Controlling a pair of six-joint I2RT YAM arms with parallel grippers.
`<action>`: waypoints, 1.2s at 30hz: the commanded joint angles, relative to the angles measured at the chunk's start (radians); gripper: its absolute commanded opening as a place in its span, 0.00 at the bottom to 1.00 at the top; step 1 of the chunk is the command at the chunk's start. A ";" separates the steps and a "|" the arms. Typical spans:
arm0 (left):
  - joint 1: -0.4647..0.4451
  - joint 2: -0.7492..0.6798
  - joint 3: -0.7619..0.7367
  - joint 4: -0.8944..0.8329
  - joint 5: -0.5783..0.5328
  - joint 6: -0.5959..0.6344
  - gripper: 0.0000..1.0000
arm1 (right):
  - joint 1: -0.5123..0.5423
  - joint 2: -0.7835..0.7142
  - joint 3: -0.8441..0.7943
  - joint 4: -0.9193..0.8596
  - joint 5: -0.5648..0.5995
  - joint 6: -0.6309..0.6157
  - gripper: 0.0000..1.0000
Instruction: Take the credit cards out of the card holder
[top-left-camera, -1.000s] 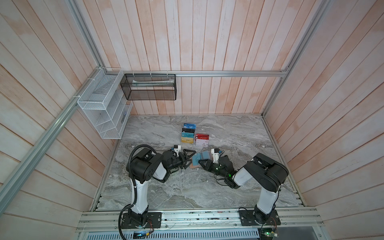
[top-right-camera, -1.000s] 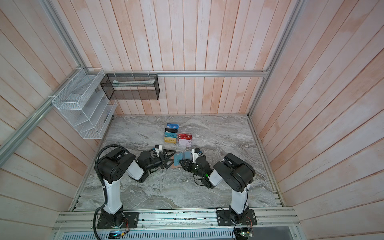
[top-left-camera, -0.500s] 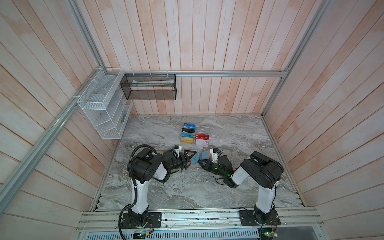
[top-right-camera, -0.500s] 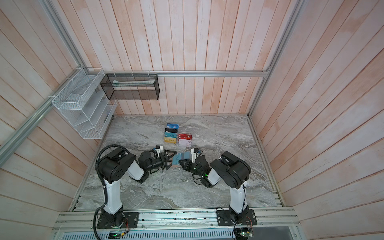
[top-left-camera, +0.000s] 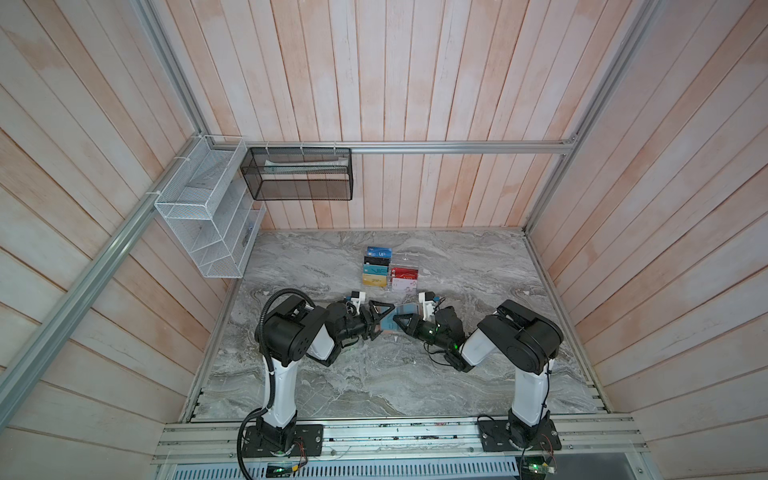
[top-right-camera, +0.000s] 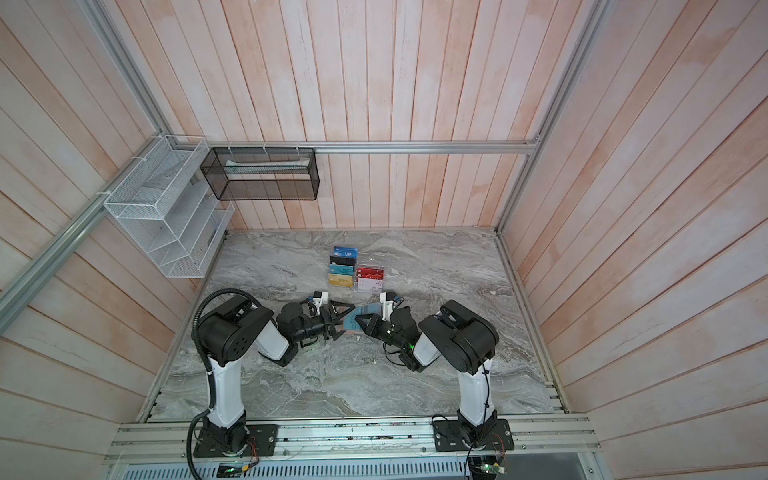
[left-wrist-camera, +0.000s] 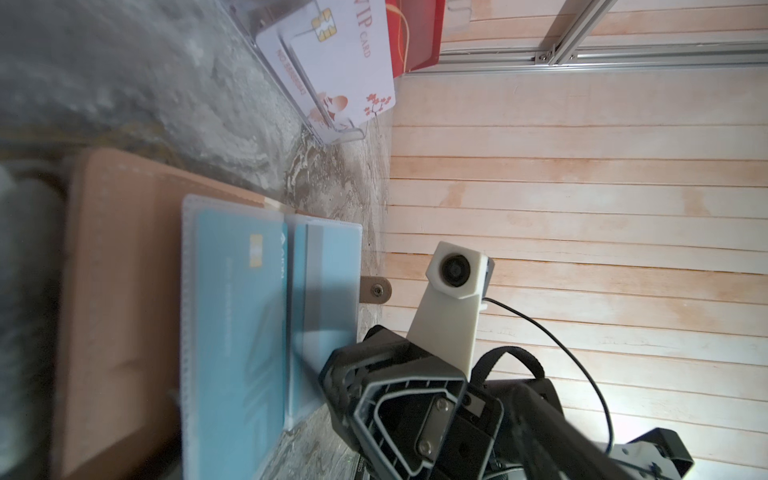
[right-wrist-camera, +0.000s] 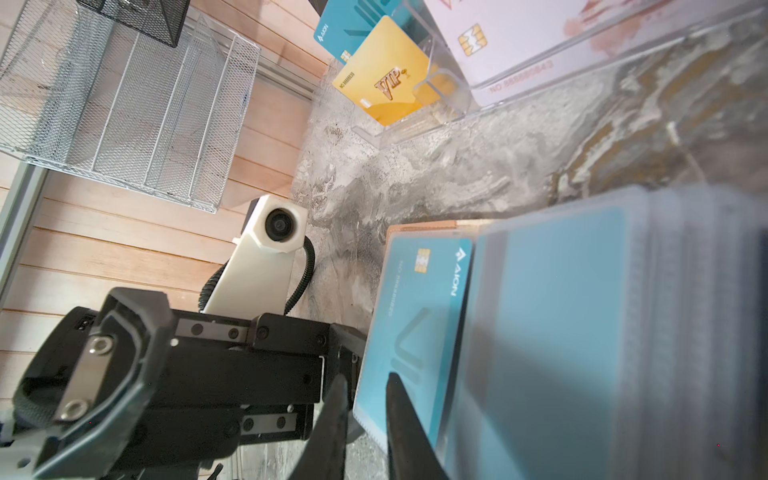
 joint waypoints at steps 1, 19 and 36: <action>-0.010 0.062 -0.038 -0.340 0.008 0.066 0.99 | -0.007 -0.018 0.005 -0.044 0.005 -0.016 0.19; -0.010 0.020 0.016 -0.469 0.016 0.200 0.37 | -0.025 -0.086 -0.013 -0.140 -0.002 -0.035 0.19; -0.012 0.044 -0.004 -0.349 0.057 0.175 0.07 | -0.066 -0.127 0.006 -0.224 -0.036 -0.046 0.20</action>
